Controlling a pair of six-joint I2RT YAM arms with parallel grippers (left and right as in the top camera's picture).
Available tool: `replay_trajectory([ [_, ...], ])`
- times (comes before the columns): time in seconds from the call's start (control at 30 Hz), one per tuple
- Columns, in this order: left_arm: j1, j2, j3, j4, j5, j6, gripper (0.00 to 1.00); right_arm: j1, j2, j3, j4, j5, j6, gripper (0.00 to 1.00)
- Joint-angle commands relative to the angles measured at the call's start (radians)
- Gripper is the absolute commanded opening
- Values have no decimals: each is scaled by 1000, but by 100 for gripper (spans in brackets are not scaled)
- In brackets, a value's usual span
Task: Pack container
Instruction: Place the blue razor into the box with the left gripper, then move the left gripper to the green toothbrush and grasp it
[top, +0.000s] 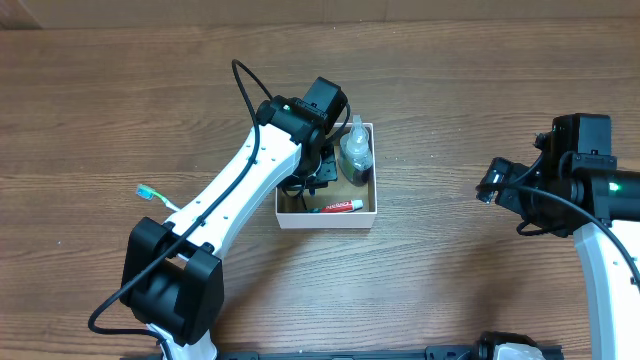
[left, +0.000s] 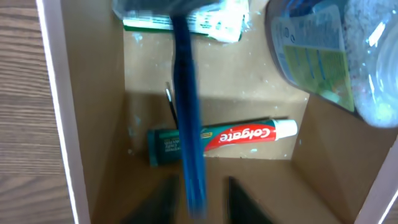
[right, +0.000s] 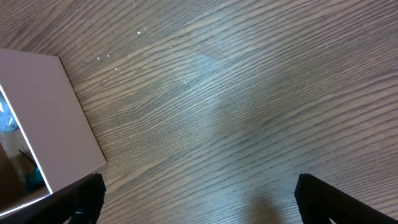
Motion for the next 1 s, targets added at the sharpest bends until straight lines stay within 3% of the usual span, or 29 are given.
replay_trajectory([
  [0.0,-6,11,-3,0,7,-3,47,3,-3,0,5,2,-3,100],
  [0.07,-2,8,6,-8,-3,-4,49,3,-3,0,2,2,-3,100],
  [0.17,54,-86,51,-71,-175,-54,51,3,-3,0,-6,2,-3,100],
  [0.2,93,-138,51,-72,-199,-55,56,3,-3,0,-5,2,-3,100],
  [0.3,277,-268,51,-114,-209,-134,85,3,-3,0,-1,2,-3,100],
  [0.33,388,-307,51,-150,-209,-176,93,3,-3,0,2,2,-3,100],
  [0.4,564,-323,38,-181,-181,-187,100,3,-3,0,5,2,-3,100],
  [0.53,753,-320,-194,-65,-97,-177,100,3,-3,0,5,2,-3,100],
  [0.7,793,-275,-468,177,-101,-119,100,3,-3,0,4,1,-3,100],
  [0.97,792,-62,-476,293,-96,-59,100,3,-3,0,2,1,-3,100],
])
